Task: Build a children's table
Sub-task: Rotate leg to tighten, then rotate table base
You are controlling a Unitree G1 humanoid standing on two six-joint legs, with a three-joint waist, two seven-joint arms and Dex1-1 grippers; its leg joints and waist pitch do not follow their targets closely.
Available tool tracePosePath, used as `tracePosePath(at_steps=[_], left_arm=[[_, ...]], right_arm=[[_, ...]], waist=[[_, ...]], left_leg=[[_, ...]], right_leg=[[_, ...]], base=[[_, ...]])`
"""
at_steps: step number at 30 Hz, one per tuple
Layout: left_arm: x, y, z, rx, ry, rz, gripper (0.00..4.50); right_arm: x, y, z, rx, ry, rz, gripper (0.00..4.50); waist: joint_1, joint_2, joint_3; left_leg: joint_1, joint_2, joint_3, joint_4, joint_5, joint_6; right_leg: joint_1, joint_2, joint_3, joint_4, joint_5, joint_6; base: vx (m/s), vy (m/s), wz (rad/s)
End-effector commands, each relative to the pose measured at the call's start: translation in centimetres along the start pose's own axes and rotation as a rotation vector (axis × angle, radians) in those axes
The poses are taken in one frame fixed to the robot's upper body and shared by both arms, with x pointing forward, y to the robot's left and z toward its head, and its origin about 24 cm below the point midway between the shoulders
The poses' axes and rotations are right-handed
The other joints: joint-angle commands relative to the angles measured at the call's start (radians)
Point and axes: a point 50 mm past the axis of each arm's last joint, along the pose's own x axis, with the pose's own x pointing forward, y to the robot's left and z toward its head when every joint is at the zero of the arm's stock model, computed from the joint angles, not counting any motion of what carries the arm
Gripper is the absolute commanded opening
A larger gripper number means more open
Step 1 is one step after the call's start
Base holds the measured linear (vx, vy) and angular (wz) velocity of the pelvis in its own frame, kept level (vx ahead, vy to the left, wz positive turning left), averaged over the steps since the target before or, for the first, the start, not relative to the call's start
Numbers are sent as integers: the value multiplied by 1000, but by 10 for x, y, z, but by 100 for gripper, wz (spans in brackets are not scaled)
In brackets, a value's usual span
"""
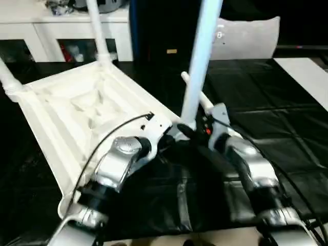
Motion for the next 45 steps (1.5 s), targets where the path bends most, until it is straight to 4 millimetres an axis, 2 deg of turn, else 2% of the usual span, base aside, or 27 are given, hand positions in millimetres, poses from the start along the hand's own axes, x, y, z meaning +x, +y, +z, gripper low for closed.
tracePosePath(at_steps=[1,5,6,7,8,9,10,11,13,16,17,22,25,26,27,28,29,30,31,32,33,34,35,40,42,44,45], left_arm=[[-6,17,26,56,-114,95,0],[-6,22,28,31,-161,109,0],[-7,22,31,22,-190,90,27],[-8,21,33,12,-217,73,27],[-8,21,35,5,-234,60,27],[-9,20,36,1,-239,56,27],[-10,18,38,-23,-267,32,48],[-11,17,39,-9,-276,30,48],[-14,19,39,17,-287,49,63],[-22,26,39,58,-279,115,78],[-31,32,40,58,-287,143,94],[-55,48,38,73,-249,217,94],[-72,65,30,121,-175,317,94],[-90,85,21,165,-82,434,94],[-90,85,21,165,-82,434,94],[-107,100,11,193,2,521,94],[-117,108,5,207,56,565,94],[-117,108,5,207,56,565,94],[-134,118,-6,217,137,619,94],[-143,124,-13,217,183,644,94],[-150,127,-17,218,220,661,94],[-151,127,-18,218,224,662,79],[-164,133,-28,221,299,687,68],[-173,133,-40,203,394,667,31],[-175,129,-47,196,457,637,16],[-177,128,-51,193,494,622,4],[-177,126,-53,191,503,603,4]], right_arm=[[-13,-7,6,32,-31,-17,422],[-29,-11,6,26,-44,-33,443],[-34,-10,8,-2,-58,-47,448],[-36,-10,9,-26,-65,-70,448],[-37,-10,9,-41,-69,-86,448],[-37,-10,9,-42,-70,-87,448],[-35,-8,10,-41,-72,-89,450],[-34,-6,12,-38,-86,-89,450],[-31,-5,14,-42,-90,-108,450],[-29,-4,12,-78,-50,-118,450],[-31,2,8,-84,-16,-52,450],[-31,8,4,-80,32,6,450],[-29,13,4,-81,46,37,450],[-25,18,4,-88,56,67,450],[-25,18,4,-88,56,67,450],[-23,21,5,-107,56,81,450],[-21,23,5,-120,51,88,450],[-21,23,5,-120,51,88,450],[-18,25,5,-136,49,106,450],[-17,26,5,-144,49,116,450],[-16,26,5,-148,52,122,450],[-16,27,5,-148,52,122,450],[-13,27,5,-164,64,123,450],[-10,27,5,-155,89,146,450],[-6,27,5,-159,96,145,450],[-3,28,4,-178,109,155,450],[-2,28,4,-173,111,160,450]], waist=[[11,-9,-73],[13,-12,-73],[13,-12,-74],[14,-12,-74],[14,-7,-76],[14,-8,-77],[14,-8,-76],[18,0,-74],[18,-3,-71],[19,-2,-70],[22,-3,-69],[27,1,-70],[27,1,-69],[24,3,-67],[25,4,-68],[18,1,-67],[17,6,-66],[20,8,-68],[19,5,-67],[17,8,-66],[18,11,-67],[18,11,-68],[19,13,-68],[26,16,-63],[26,15,-61],[25,15,-61],[24,24,-62]], left_leg=[[-1,6,14,-62,-186,76],[-9,5,12,-63,-165,79],[-5,4,14,-61,-167,81],[-6,4,14,-61,-164,82],[-8,3,13,-60,-150,83],[-8,4,13,-60,-146,83],[-5,7,14,-60,-152,82],[-1,9,13,-61,-167,80],[0,10,13,-65,-193,77],[2,8,12,-66,-211,61],[3,7,12,-66,-218,58],[0,14,9,-71,-207,53],[4,11,9,-70,-217,47],[2,10,9,-71,-225,44],[3,10,7,-71,-226,42],[-1,8,7,-72,-226,39],[6,9,7,-72,-235,34],[7,9,6,-71,-236,31],[8,9,7,-72,-237,31],[4,9,5,-74,-238,28],[10,11,5,-73,-246,26],[9,11,5,-73,-243,24],[11,12,4,-74,-245,21],[22,11,6,-77,-300,7],[17,11,3,-82,-318,1],[19,10,2,-82,-332,-2],[17,8,0,-81,-332,-3]], right_leg=[[73,-45,43,-74,-344,-142],[78,-44,41,-74,-353,-119],[74,-44,42,-76,-356,-116],[74,-44,42,-76,-357,-113],[76,-46,42,-73,-343,-117],[75,-46,42,-74,-336,-122],[72,-47,41,-73,-330,-141],[70,-48,41,-72,-337,-152],[68,-45,40,-76,-356,-144],[67,-44,40,-79,-400,-114],[68,-43,39,-80,-409,-106],[70,-44,42,-68,-361,-121],[67,-42,42,-69,-367,-118],[67,-40,42,-70,-378,-110],[68,-40,41,-68,-378,-104],[69,-40,41,-68,-380,-96],[63,-40,43,-70,-390,-99],[62,-41,43,-68,-387,-101],[61,-40,44,-69,-384,-102],[63,-40,44,-64,-375,-108],[58,-41,45,-65,-368,-112],[60,-42,46,-61,-356,-118],[59,-41,47,-59,-340,-129],[54,-41,51,-62,-354,-144],[57,-42,53,-61,-371,-141],[56,-43,54,-63,-385,-136],[59,-44,54,-63,-390,-135]], base=[[0,0,0],[0,0,0],[0,0,0],[0,0,0],[0,0,0],[0,0,0],[0,0,0],[0,0,0],[0,0,0],[0,0,0],[0,0,0],[0,0,0],[0,0,0],[0,0,0],[0,0,0],[0,0,0],[0,0,0],[0,0,0],[0,0,0],[0,0,0],[0,0,0],[0,0,0],[0,0,0],[0,0,0],[0,0,0],[0,0,0],[0,0,0]])
